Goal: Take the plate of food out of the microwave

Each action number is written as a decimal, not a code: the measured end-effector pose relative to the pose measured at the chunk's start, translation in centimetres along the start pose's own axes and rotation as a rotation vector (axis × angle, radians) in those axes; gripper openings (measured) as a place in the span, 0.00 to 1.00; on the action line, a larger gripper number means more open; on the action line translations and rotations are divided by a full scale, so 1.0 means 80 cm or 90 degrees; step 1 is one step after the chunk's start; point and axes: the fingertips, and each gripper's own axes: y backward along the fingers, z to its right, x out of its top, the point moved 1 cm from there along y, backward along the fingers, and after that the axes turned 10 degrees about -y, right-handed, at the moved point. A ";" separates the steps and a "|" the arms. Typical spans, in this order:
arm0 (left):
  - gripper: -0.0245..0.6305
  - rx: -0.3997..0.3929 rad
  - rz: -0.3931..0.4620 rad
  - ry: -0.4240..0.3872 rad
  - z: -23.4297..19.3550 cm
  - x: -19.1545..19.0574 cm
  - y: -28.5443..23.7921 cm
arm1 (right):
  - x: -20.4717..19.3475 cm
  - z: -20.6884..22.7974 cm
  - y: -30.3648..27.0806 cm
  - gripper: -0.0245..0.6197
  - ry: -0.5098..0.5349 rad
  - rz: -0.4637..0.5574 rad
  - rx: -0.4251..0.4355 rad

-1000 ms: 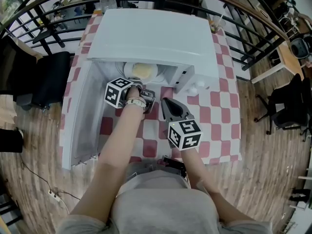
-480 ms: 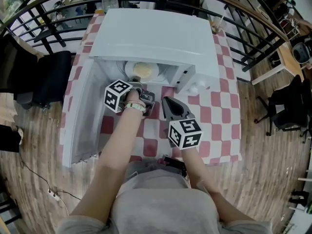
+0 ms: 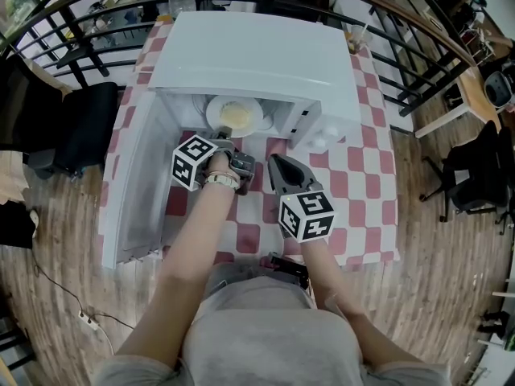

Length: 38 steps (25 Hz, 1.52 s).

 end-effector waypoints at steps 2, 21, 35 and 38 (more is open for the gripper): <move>0.05 -0.008 0.000 -0.003 0.003 -0.002 0.004 | 0.003 -0.003 0.002 0.08 0.008 0.006 0.006; 0.05 -0.063 0.011 0.001 0.024 -0.026 0.069 | 0.014 -0.036 0.049 0.08 0.063 0.049 0.023; 0.06 -0.093 0.005 -0.013 0.038 -0.037 0.123 | 0.019 -0.049 0.082 0.08 0.048 0.076 0.001; 0.06 -0.099 0.005 -0.018 0.042 -0.040 0.131 | 0.022 -0.050 0.085 0.08 0.050 0.080 0.001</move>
